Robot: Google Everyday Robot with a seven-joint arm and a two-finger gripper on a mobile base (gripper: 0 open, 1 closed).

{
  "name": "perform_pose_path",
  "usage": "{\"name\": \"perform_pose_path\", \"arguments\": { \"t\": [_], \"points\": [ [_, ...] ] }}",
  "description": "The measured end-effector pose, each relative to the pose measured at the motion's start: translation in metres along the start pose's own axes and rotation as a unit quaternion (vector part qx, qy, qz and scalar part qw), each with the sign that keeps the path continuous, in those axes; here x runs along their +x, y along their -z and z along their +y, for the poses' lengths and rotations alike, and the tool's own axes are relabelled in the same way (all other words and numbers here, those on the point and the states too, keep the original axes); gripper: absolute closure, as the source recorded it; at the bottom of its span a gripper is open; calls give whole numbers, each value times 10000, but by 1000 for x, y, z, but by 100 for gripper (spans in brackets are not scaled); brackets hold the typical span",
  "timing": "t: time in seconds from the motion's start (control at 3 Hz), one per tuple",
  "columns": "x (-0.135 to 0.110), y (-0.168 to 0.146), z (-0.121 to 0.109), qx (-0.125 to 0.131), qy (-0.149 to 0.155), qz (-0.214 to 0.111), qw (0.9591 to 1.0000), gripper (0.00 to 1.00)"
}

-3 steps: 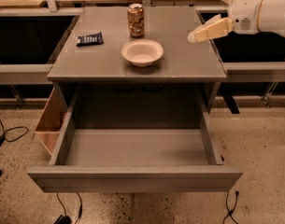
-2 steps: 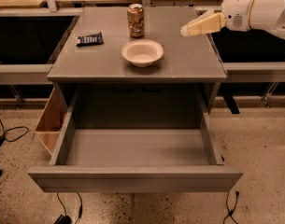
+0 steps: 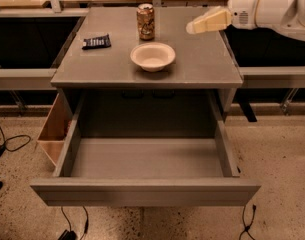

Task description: Place orange can into top drawer

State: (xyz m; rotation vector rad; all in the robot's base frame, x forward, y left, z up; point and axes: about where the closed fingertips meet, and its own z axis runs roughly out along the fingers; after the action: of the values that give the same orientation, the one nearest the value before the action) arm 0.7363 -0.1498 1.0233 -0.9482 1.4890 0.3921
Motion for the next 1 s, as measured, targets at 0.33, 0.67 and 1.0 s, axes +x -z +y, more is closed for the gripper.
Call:
{"name": "perform_pose_path", "arguments": {
  "t": [0.33,0.67,1.0],
  "points": [
    [16,-55,-17,177,-546,-191,9982,0],
    [22,-113,-43,521,-992,-703,9912,0],
    [30,-159,-67,798,-1205,-1052,9839,0]
  ]
}}
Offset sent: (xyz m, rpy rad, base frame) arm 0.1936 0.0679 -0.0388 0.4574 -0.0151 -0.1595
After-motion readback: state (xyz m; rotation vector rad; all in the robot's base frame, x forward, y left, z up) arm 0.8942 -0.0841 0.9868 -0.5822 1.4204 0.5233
